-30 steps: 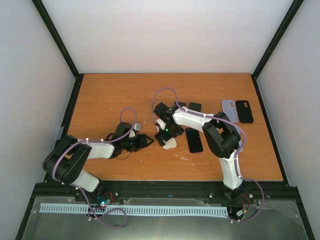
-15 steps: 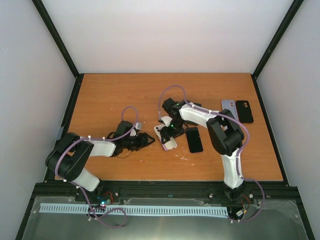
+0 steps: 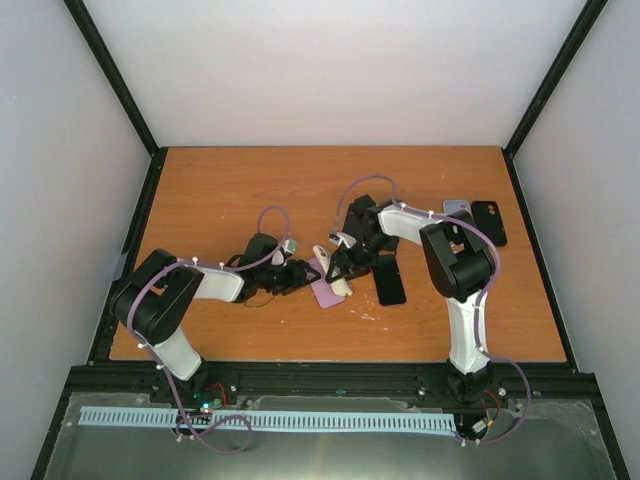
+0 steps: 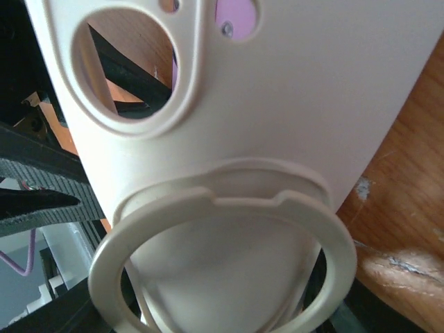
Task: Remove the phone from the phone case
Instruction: Remove the phone case from the phone, then place the phone case at the center of the board.
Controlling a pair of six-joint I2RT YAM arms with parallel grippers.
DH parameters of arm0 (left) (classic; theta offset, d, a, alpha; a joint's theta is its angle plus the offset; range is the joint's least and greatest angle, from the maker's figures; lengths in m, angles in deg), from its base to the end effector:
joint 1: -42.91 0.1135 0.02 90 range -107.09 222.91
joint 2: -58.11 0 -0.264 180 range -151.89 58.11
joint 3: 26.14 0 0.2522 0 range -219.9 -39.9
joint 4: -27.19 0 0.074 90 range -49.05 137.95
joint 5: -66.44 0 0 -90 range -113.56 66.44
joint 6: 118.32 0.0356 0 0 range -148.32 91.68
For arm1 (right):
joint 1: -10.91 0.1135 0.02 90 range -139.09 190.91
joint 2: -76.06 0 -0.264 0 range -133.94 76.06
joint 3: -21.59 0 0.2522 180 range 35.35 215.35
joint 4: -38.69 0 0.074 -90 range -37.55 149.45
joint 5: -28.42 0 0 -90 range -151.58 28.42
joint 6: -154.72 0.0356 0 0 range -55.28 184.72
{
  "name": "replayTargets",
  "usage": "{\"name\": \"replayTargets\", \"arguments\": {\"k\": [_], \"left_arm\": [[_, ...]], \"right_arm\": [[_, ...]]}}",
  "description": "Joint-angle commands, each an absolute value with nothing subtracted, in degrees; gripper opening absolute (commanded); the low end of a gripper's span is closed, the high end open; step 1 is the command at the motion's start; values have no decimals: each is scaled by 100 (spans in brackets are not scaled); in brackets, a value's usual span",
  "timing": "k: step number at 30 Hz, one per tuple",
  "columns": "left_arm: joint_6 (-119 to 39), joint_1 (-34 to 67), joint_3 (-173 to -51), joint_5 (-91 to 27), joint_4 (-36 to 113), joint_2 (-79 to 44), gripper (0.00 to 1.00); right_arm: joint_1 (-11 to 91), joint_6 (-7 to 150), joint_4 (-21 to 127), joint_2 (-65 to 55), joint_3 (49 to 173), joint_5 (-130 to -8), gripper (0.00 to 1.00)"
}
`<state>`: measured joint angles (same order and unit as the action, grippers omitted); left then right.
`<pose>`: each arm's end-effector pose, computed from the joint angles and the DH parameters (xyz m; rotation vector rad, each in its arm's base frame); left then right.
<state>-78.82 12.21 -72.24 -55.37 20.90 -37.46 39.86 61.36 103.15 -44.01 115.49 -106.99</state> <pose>0.2359 -0.1619 0.1132 -0.1295 2.5857 -1.2799 0.3181 0.2049 0.1318 0.7569 -2.6357 -1.1156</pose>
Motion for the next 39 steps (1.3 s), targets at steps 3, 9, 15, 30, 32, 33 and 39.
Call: {"name": "replayTargets", "arguments": {"k": [3,9,15,30,32,33,39], "left_arm": [[-7694,1162,-7329,-5078,2485,-3301,54],[-7015,1159,-7043,-4784,1993,-2361,59],[-6468,1218,-6934,-5075,944,-2144,64],[-7738,1129,-7359,-6971,-2058,-3642,55],[-7779,1046,-7494,-7096,-2185,-3752,52],[-7776,1011,-7543,-7139,-2236,-3789,50],[-7978,969,-7366,-7325,-2934,-3906,41]], "right_arm": [[3571,5741,10580,-4200,11277,-11082,46],[3109,3939,11788,-3946,11390,-12854,47],[3111,2157,13221,-3854,11420,-13929,55],[3206,1330,13871,-3414,11498,-14315,63],[3241,1338,13867,-3418,11513,-14323,63],[3249,1346,13864,-3419,11523,-14323,63],[3251,1365,13858,-3333,11538,-14327,63]]}}
